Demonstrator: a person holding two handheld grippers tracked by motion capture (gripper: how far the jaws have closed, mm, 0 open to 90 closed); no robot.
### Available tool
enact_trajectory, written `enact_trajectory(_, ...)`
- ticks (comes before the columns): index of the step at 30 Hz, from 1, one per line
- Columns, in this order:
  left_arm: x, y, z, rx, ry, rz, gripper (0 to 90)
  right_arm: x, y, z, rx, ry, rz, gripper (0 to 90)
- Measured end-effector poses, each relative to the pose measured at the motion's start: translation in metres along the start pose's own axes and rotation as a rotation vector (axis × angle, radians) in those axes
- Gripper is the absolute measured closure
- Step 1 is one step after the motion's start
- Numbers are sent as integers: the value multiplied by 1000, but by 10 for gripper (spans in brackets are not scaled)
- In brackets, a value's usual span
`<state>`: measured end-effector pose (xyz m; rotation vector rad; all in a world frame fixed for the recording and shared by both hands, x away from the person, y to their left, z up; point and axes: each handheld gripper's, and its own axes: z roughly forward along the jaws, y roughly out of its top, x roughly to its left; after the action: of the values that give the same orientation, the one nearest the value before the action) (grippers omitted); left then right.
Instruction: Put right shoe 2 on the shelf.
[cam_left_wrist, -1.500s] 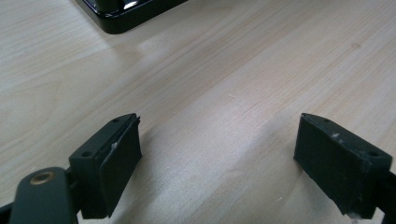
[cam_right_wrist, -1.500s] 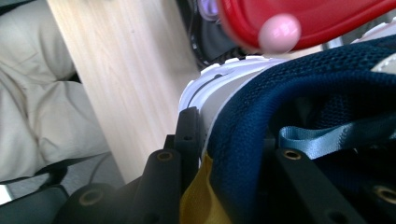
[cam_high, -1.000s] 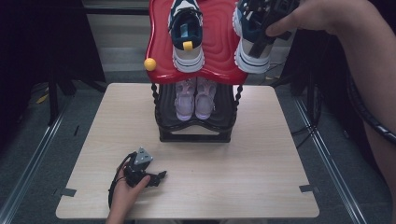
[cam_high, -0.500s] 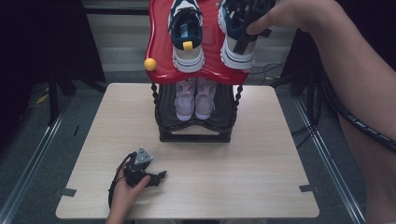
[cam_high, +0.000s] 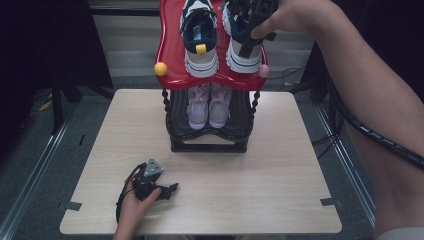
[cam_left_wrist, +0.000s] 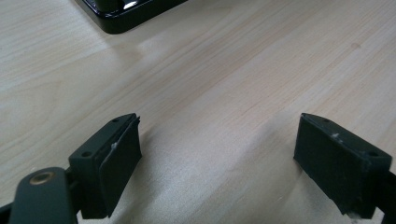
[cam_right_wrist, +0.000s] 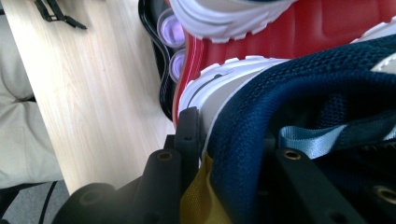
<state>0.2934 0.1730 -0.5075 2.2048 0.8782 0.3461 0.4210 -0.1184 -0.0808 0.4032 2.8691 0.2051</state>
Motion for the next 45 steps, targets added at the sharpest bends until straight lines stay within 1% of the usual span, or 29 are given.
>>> enact_trajectory(1,0,0,0,0,0,0,140,-1,1,0,-1,-4,-8,719)
enact_trajectory(2,0,0,0,0,0,0,140,-1,2,0,1,-13,-4,720)
enact_trajectory(8,0,0,0,0,0,0,141,-4,6,5,2,-19,-8,720)
enact_trajectory(9,0,0,0,1,-1,1,140,-5,6,6,-1,-16,-1,719)
enact_trajectory(16,0,0,0,1,1,1,140,-6,10,12,-3,-18,-8,719)
enact_trajectory(20,0,0,0,0,1,0,141,-6,11,14,-7,-18,0,718)
enact_trajectory(23,0,0,0,1,2,0,140,-7,12,15,-8,-19,-3,718)
enact_trajectory(26,0,0,0,2,6,0,141,-7,12,16,-13,-23,0,718)
enact_trajectory(27,0,0,0,0,1,0,140,-7,12,18,-13,-24,-3,718)
enact_trajectory(28,0,0,0,1,2,1,140,-7,13,18,-12,-21,4,717)
enact_trajectory(29,0,0,0,2,5,0,140,-7,13,20,-10,-19,-2,718)
enact_trajectory(30,0,0,0,0,1,1,140,-7,12,21,-10,-24,-1,718)
enact_trajectory(32,0,0,0,2,6,1,141,-7,12,23,-6,-26,7,718)
enact_trajectory(33,0,0,0,2,5,0,140,-7,12,23,-4,-28,3,717)
enact_trajectory(34,0,0,0,2,6,0,140,-7,11,24,-12,-29,6,717)
enact_trajectory(35,0,0,0,1,6,0,141,-8,10,25,-10,-21,5,718)
enact_trajectory(39,0,0,0,0,1,0,140,-8,9,27,-24,-20,11,718)
enact_trajectory(42,0,0,0,0,1,0,140,-8,9,28,-19,-20,9,718)
enact_trajectory(43,0,0,0,0,1,0,140,-7,9,28,-19,-26,10,718)
enact_trajectory(45,0,0,0,0,1,0,140,-7,10,29,-21,-22,10,719)
